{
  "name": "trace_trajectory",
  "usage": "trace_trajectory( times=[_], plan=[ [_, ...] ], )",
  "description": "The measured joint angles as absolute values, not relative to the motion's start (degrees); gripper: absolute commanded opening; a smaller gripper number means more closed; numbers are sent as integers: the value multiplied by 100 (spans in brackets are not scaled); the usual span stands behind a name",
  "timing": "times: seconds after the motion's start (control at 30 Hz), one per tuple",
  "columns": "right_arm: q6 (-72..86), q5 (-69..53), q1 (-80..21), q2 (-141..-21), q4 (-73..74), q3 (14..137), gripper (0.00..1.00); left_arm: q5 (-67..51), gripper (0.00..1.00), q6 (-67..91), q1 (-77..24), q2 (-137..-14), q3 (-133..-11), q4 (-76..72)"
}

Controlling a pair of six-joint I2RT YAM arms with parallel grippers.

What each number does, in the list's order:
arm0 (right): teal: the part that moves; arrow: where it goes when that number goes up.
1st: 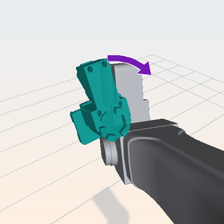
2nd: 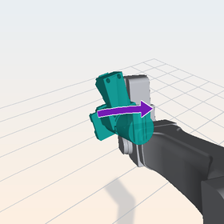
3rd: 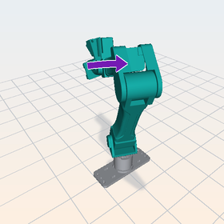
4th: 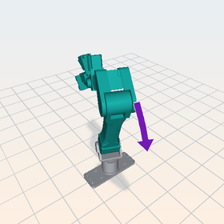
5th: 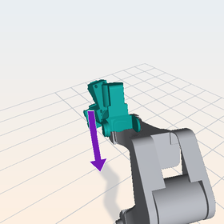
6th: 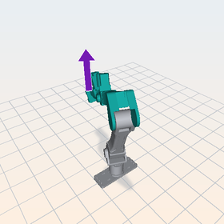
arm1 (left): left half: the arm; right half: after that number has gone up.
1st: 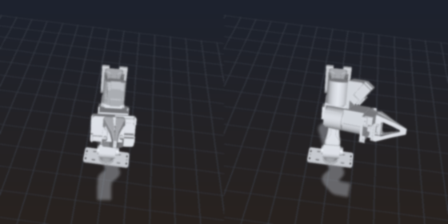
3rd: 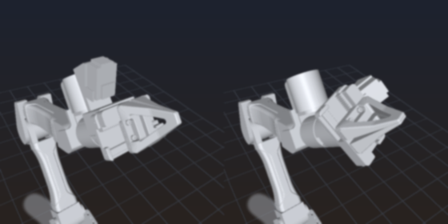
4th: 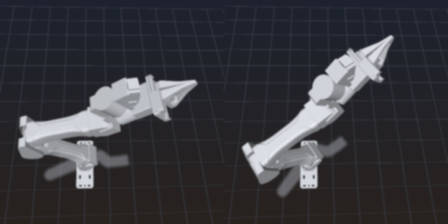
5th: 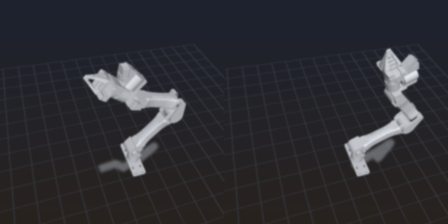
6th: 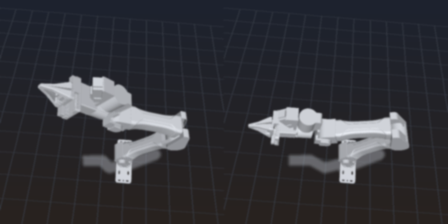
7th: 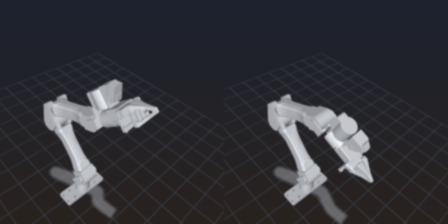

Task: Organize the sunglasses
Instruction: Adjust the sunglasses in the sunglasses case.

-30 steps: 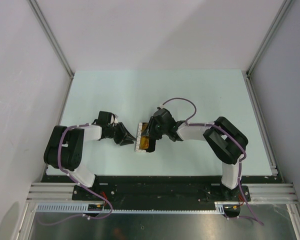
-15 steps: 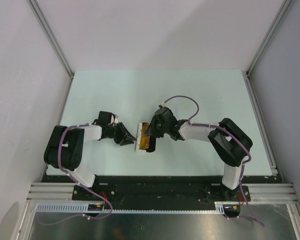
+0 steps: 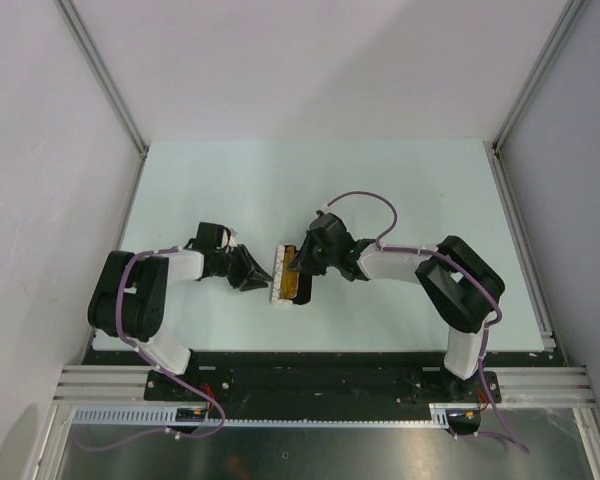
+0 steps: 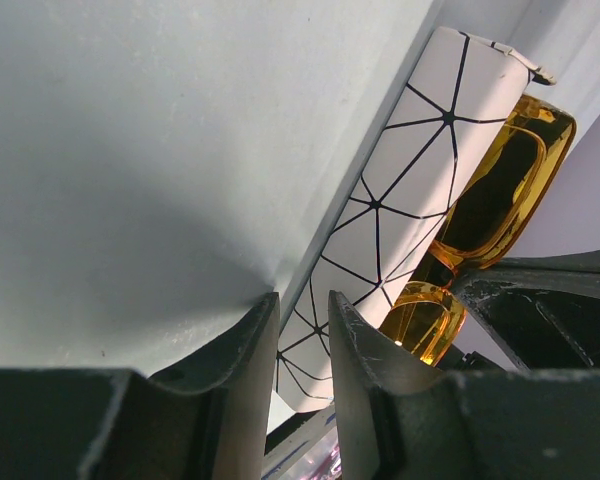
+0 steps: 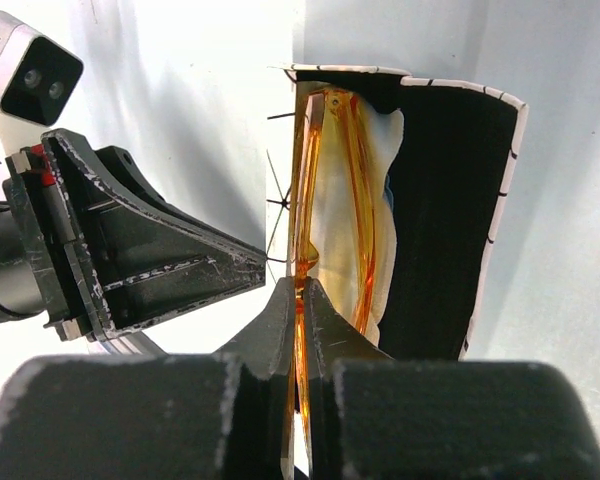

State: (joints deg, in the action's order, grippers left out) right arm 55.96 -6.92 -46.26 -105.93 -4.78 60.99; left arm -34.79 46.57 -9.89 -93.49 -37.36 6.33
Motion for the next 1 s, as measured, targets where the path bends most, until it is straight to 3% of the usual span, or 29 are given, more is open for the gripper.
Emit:
trace_trajectory(
  times=[1.0],
  plan=[
    [6130, -1007, -4525, -10930, -1741, 5660, 0, -3704, 34, 4722, -989, -9480, -3736, 521]
  ],
)
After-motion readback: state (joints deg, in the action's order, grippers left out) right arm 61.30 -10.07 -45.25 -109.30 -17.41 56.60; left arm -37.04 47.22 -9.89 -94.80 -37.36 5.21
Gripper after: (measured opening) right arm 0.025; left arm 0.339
